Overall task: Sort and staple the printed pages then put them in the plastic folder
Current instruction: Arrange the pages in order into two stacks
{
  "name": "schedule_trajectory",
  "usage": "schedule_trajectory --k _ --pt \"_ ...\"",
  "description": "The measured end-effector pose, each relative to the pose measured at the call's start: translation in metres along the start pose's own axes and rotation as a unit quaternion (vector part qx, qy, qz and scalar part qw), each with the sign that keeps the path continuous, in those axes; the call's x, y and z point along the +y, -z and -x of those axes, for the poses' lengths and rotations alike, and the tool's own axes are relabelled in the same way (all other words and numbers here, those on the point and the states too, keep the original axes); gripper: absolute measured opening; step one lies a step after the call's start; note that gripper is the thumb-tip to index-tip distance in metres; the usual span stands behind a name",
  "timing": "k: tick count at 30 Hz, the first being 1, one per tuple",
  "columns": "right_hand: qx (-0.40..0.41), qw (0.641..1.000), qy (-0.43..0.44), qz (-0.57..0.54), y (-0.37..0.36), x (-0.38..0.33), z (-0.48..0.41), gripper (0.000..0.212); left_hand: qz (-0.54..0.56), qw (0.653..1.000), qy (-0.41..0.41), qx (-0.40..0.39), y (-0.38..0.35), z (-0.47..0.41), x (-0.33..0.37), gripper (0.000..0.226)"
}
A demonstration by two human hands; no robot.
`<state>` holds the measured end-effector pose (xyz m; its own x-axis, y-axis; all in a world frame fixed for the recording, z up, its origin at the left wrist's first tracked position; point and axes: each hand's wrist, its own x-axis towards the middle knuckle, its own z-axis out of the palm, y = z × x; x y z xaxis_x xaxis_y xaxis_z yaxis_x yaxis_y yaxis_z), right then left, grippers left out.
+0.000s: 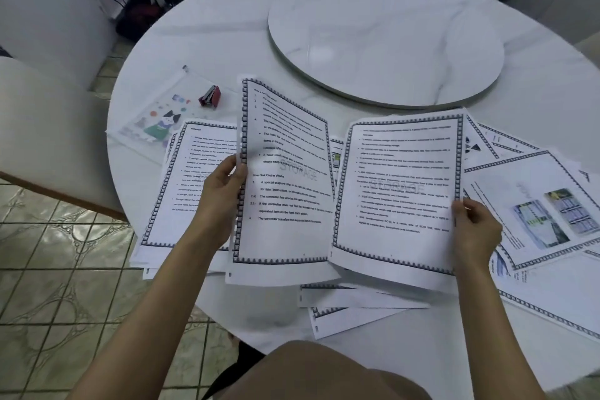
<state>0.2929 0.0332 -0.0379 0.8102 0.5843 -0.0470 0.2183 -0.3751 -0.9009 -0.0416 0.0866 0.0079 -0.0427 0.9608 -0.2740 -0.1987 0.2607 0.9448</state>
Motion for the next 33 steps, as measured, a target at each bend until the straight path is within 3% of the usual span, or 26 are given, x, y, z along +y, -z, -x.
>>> schedule_trajectory --k 10,16,21,23,25,28,29,31,33 --pt "-0.031 0.999 -0.027 0.032 -0.002 0.020 0.006 0.028 0.047 0.998 -0.051 -0.002 0.014 0.001 0.032 0.022" --pt "-0.055 0.996 -0.006 0.064 -0.010 0.019 0.009 0.028 0.062 0.996 -0.064 -0.015 0.017 0.001 0.041 0.024" --pt "-0.030 0.997 0.019 0.074 -0.020 0.014 0.010 0.026 0.073 0.995 -0.058 -0.022 0.020 0.003 0.038 0.025" --pt "-0.082 0.996 0.025 0.037 -0.025 0.004 0.018 0.023 0.077 0.995 -0.052 -0.023 0.020 0.003 0.036 0.025" --pt "-0.195 0.980 -0.008 -0.046 -0.034 -0.012 0.032 0.023 0.076 0.996 -0.041 -0.026 0.020 0.003 0.034 0.024" --pt "-0.389 0.901 -0.106 -0.162 -0.050 -0.038 0.053 0.066 0.065 0.997 -0.027 -0.035 0.020 0.002 0.028 0.023" --pt "-0.431 0.872 -0.136 -0.186 -0.056 -0.045 0.059 0.070 0.057 0.997 -0.023 -0.037 0.020 0.002 0.026 0.023" --pt "-0.474 0.838 -0.166 -0.213 -0.062 -0.053 0.067 0.065 0.040 0.999 -0.011 -0.035 0.021 0.002 0.020 0.023" --pt "-0.469 0.848 -0.142 -0.201 -0.066 -0.057 0.074 0.042 0.018 0.999 0.002 -0.031 0.022 0.002 0.014 0.022"
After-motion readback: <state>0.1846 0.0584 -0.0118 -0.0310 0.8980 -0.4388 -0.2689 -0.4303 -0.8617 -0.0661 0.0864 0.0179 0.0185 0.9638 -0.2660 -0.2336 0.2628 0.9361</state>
